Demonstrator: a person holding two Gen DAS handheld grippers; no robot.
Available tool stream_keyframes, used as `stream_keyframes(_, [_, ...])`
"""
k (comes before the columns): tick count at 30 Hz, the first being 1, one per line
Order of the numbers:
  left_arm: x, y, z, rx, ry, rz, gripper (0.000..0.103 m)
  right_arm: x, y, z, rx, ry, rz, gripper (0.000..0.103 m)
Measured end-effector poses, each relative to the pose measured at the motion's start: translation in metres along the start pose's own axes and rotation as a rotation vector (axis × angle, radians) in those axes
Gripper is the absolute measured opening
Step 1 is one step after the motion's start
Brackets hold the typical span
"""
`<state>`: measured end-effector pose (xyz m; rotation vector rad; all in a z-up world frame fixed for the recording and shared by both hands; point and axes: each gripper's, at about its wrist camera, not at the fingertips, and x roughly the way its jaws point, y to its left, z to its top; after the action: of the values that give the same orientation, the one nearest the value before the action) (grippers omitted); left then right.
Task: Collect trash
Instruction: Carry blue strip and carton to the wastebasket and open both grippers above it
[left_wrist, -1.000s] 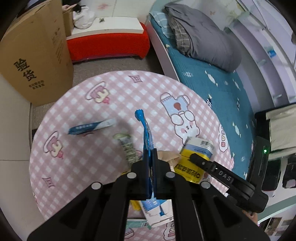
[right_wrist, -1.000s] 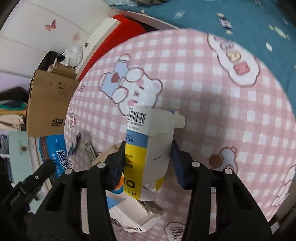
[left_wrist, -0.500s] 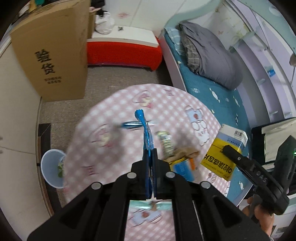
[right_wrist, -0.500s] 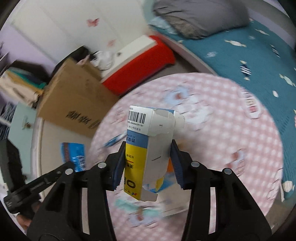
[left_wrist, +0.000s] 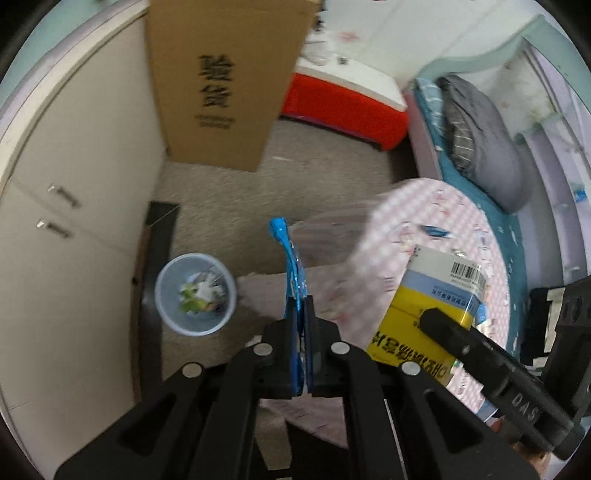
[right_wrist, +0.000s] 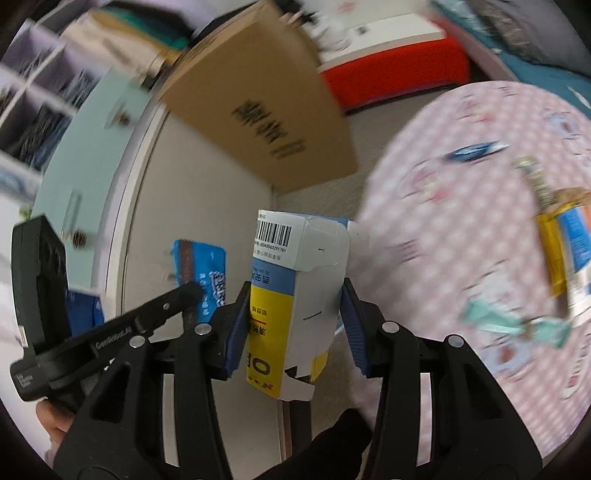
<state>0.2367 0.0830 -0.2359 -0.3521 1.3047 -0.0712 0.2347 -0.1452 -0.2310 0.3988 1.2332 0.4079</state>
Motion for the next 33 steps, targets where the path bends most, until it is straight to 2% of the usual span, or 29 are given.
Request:
stream_keyframes(5, [-0.009, 0.047, -0.002, -0.025, 0.004, 0.035, 0.003, 0.027, 0.049, -0.017, -0.056, 0.032, 0.006, 0.046])
stream_keyframes(12, [-0.016, 0.074, 0.003, -0.012, 0.001, 0.065, 0.006, 0.039, 0.077, -0.025, -0.083, 0.031, -0.007, 0.046])
stream_keyframes(14, [-0.012, 0.08, 0.004, -0.01, 0.023, 0.093, 0.022, 0.041, 0.08, -0.027, -0.082, 0.031, -0.016, 0.046])
stream_keyframes(15, [-0.011, 0.084, 0.004, -0.014, 0.029, 0.101, 0.042, 0.042, 0.081, -0.027, -0.08, 0.031, -0.021, 0.046])
stream_keyframes(16, [-0.01, 0.089, 0.004, -0.021, 0.027, 0.106, 0.052, 0.043, 0.082, -0.028, -0.078, 0.032, -0.024, 0.046])
stream_keyframes(23, [-0.015, 0.108, -0.003, -0.048, 0.024, 0.107, 0.053, 0.05, 0.09, -0.033, -0.083, 0.044, -0.035, 0.046])
stream_keyframes(33, [-0.025, 0.134, -0.011, -0.093, 0.012, 0.133, 0.059, 0.065, 0.117, -0.036, -0.138, 0.077, -0.022, 0.047])
